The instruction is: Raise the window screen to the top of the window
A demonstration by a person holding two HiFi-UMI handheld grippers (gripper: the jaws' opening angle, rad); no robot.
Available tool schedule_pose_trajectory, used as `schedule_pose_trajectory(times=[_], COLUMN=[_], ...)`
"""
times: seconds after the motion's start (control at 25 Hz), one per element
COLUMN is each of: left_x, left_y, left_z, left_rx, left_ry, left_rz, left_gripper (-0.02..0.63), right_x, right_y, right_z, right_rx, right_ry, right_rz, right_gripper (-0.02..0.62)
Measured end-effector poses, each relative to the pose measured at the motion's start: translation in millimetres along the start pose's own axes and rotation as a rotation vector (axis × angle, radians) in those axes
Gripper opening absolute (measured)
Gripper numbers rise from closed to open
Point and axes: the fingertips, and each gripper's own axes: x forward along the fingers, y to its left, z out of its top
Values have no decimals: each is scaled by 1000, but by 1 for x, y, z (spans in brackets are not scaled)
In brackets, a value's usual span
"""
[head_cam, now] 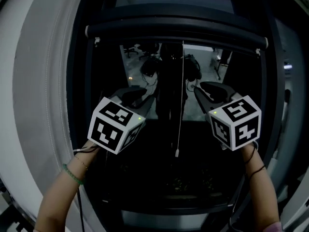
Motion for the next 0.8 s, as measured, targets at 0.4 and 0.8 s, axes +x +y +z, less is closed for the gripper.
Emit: schedule_pose_trajectory(times=[0.4,0.8], left_x=[-127,-242], left_y=[-170,-322], left_z=[-81,-156], left_rx=[-246,-484], left_ry=[-17,115], left_rz=[-216,-237], left_gripper=[78,78], right_x=[-120,-276], right_y=[154,272], right_z=[-91,-170], right_rx=[329,500], right_ry=[66,218], right_rz=[101,48], right_gripper=[67,67])
